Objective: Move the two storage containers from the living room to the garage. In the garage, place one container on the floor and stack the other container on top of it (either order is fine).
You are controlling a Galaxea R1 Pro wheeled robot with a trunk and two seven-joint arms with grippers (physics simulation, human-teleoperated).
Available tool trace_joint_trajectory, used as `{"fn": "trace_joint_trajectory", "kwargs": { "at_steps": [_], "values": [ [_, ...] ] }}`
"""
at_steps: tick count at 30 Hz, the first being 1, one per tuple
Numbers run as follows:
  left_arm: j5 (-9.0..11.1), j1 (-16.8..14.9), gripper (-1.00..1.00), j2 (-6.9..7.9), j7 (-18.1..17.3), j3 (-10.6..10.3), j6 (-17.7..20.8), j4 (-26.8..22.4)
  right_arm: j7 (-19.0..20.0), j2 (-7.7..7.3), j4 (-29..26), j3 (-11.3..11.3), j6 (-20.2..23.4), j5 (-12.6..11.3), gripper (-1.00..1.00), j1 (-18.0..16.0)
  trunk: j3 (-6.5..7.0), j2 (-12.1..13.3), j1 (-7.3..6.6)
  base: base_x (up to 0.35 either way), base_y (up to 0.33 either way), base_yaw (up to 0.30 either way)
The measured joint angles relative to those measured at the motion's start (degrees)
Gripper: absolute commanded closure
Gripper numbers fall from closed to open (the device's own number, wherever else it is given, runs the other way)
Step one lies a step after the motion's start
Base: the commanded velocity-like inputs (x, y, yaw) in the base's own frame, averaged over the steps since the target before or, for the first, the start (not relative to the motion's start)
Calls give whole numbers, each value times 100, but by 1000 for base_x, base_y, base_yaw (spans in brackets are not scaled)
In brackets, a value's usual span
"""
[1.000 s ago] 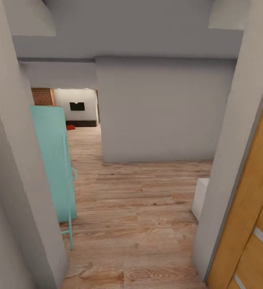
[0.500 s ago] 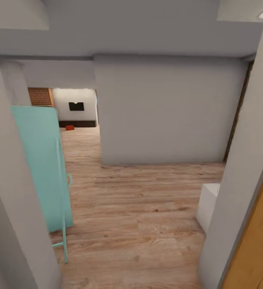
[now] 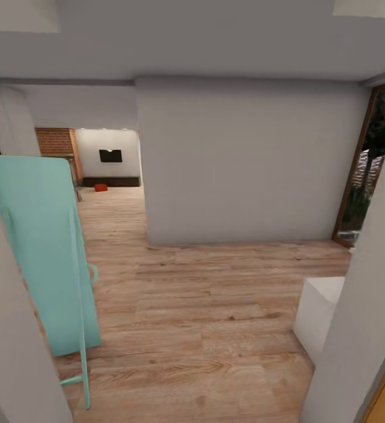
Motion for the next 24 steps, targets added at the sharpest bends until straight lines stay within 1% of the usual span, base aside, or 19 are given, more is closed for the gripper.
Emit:
{"fn": "trace_joint_trajectory", "kwargs": {
  "at_steps": [24],
  "values": [
    [0,0,-100,0,0,0,0,0,0,5,0,-8,3,-11,-100,0,0,0,0,319,0,0]
  ]
}}
